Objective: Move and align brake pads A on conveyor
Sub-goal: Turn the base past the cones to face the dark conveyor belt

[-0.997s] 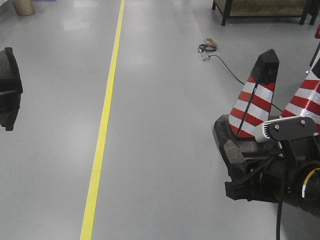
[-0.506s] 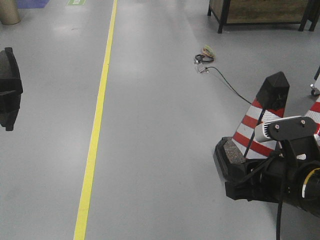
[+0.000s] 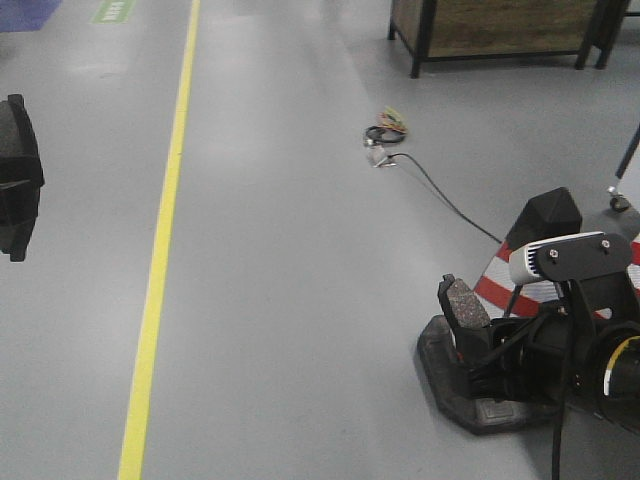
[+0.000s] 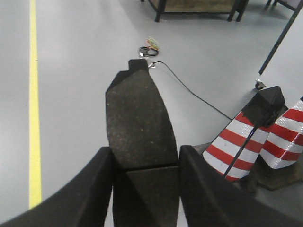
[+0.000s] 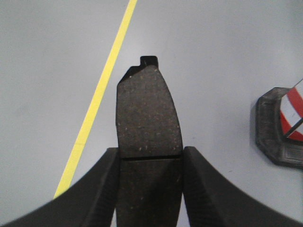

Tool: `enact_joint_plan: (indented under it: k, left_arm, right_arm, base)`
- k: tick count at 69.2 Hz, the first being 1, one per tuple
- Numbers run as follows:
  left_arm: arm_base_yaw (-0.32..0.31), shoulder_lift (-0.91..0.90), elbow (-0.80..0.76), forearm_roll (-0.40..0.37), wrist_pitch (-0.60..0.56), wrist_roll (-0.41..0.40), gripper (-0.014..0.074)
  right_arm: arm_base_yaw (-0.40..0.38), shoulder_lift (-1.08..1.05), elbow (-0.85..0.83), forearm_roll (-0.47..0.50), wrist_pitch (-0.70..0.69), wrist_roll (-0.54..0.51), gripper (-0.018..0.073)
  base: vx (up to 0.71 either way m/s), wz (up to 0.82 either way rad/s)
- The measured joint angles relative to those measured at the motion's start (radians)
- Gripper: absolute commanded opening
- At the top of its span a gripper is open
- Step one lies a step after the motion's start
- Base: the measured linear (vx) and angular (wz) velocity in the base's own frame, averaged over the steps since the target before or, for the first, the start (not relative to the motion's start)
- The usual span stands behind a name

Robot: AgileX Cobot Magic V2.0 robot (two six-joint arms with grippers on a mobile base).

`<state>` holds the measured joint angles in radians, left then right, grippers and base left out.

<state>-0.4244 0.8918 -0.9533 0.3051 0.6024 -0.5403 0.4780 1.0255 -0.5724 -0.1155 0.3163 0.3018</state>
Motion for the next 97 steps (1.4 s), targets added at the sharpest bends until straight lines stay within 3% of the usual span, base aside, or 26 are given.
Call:
enact_joint_plan:
  k: [97]
  left_arm:
    - [0.000,0.000,0.000,0.000,0.000,0.000,0.0199]
  right_arm:
    - [0.000,0.000,0.000,0.000,0.000,0.000,0.0096]
  base:
    - [0.28,-0.54]
